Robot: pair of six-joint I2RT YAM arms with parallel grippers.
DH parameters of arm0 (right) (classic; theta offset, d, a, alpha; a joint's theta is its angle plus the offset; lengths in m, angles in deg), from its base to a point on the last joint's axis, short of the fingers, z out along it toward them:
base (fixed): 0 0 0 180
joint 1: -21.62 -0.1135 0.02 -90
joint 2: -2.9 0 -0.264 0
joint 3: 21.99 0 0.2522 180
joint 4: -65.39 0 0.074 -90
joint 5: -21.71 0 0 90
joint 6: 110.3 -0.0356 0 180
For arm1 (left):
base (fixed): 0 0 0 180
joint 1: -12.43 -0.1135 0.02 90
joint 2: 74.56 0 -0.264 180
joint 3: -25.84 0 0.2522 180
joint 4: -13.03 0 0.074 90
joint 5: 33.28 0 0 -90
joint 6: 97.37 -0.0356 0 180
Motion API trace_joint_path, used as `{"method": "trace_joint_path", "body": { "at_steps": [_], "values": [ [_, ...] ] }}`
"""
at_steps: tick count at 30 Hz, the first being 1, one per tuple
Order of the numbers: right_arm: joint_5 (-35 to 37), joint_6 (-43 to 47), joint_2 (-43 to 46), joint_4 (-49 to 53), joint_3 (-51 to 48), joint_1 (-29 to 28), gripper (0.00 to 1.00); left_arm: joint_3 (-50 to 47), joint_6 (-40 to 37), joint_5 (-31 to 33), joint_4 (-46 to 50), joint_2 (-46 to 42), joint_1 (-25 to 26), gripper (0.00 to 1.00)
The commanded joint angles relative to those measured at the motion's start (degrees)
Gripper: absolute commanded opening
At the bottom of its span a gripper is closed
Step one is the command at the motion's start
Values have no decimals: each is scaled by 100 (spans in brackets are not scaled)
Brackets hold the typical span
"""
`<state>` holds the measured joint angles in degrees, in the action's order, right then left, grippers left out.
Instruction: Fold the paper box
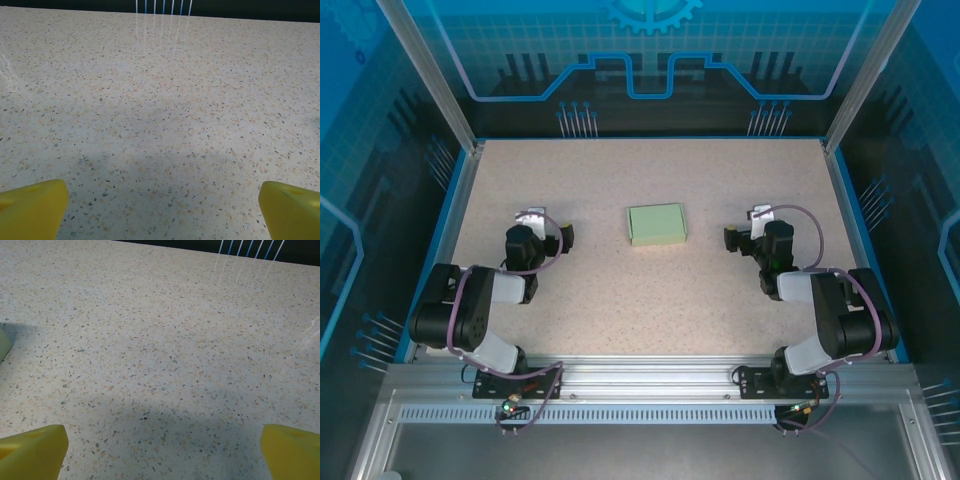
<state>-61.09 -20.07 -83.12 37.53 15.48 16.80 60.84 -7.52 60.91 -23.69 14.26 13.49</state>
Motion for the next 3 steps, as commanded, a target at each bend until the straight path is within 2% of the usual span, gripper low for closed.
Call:
{"method": "trace_joint_path", "body": {
  "at_steps": [1,3],
  "values": [
    [-29,-32,-8,-144,108,66,100,75,-61,-93,-190,-5,-44,99],
    [-33,-32,-4,-153,99,68,100,81,-68,-88,-188,-6,-44,99]
  ]
}}
